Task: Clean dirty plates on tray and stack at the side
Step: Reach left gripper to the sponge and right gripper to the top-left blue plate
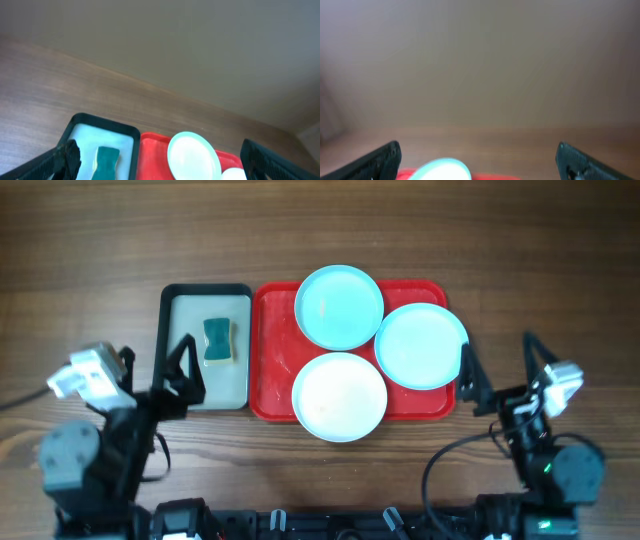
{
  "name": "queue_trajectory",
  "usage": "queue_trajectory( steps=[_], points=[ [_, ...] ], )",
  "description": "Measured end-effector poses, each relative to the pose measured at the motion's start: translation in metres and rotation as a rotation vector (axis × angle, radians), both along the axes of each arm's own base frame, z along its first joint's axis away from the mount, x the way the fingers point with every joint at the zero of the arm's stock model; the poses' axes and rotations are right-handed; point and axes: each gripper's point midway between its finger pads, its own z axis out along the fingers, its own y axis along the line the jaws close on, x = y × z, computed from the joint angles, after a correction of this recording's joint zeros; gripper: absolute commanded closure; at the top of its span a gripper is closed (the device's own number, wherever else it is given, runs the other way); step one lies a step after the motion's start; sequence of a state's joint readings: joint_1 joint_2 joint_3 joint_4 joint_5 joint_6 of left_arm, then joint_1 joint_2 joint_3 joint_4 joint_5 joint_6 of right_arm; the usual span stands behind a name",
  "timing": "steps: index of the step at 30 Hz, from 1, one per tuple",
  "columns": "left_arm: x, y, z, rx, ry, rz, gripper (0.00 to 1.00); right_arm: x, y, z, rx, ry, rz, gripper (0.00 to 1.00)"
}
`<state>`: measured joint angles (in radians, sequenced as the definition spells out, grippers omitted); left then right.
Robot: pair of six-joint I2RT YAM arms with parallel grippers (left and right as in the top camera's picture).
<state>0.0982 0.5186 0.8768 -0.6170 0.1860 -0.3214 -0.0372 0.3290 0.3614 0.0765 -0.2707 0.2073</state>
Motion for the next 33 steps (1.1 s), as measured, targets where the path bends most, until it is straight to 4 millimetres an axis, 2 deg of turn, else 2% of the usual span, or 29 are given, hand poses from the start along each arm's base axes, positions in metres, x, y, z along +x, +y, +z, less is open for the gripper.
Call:
queue_trajectory(
  steps=[2,3,6,8,12,13,14,15,17,18,19,20,23,28,30,31,33],
  points=[
    [0.013,-0.003,-0.001,-0.030,0.153,-0.023,0.00,0.023,0.004,0.021,0.008,0.139,0.030,0.00],
    [0.022,-0.004,-0.005,-0.040,0.203,-0.034,0.00,0.033,0.006,0.023,0.009,0.220,0.045,0.00],
    [0.045,-0.007,-0.035,-0.075,0.363,-0.057,0.00,0.066,0.011,0.025,-0.003,0.470,0.086,0.00],
    [0.061,-0.007,-0.063,-0.100,0.472,-0.062,0.00,0.083,0.013,0.011,-0.019,0.692,0.112,0.00],
    [0.076,-0.013,-0.093,-0.142,0.580,-0.091,0.00,0.118,0.014,-0.013,-0.010,0.872,0.136,0.00],
    [0.080,-0.014,-0.100,-0.151,0.603,-0.097,0.07,0.125,0.014,-0.028,0.018,0.933,0.134,0.00],
    [0.081,-0.014,-0.104,-0.155,0.620,-0.099,0.14,0.127,0.014,-0.039,0.041,0.974,0.131,0.05],
    [0.082,-0.015,-0.110,-0.165,0.641,-0.099,0.29,0.129,0.016,-0.055,0.074,1.038,0.133,0.16],
    [0.082,-0.015,-0.125,-0.180,0.701,-0.096,0.58,0.132,0.020,-0.076,0.110,1.111,0.150,0.29],
    [0.080,-0.015,-0.131,-0.184,0.731,-0.094,0.67,0.133,0.021,-0.082,0.117,1.132,0.151,0.35],
    [0.079,-0.015,-0.137,-0.186,0.756,-0.089,0.70,0.132,0.021,-0.089,0.122,1.158,0.149,0.37],
    [0.079,-0.013,-0.142,-0.180,0.777,-0.082,0.72,0.132,0.020,-0.092,0.119,1.170,0.144,0.37],
    [0.081,-0.005,-0.155,-0.156,0.817,-0.043,0.64,0.132,0.018,-0.098,0.072,1.181,0.089,0.36],
    [0.081,0.003,-0.167,-0.129,0.852,-0.003,0.63,0.137,0.041,-0.110,-0.085,1.173,0.040,0.35],
    [0.081,0.006,-0.172,-0.101,0.865,0.016,0.64,0.142,0.053,-0.126,-0.131,1.196,0.042,0.35],
    [0.082,0.006,-0.174,-0.079,0.870,0.024,0.65,0.148,0.061,-0.144,-0.156,1.219,0.049,0.35],
    [0.088,0.004,-0.177,-0.037,0.860,0.030,0.65,0.156,0.070,-0.167,-0.184,1.244,0.057,0.36]
  ],
)
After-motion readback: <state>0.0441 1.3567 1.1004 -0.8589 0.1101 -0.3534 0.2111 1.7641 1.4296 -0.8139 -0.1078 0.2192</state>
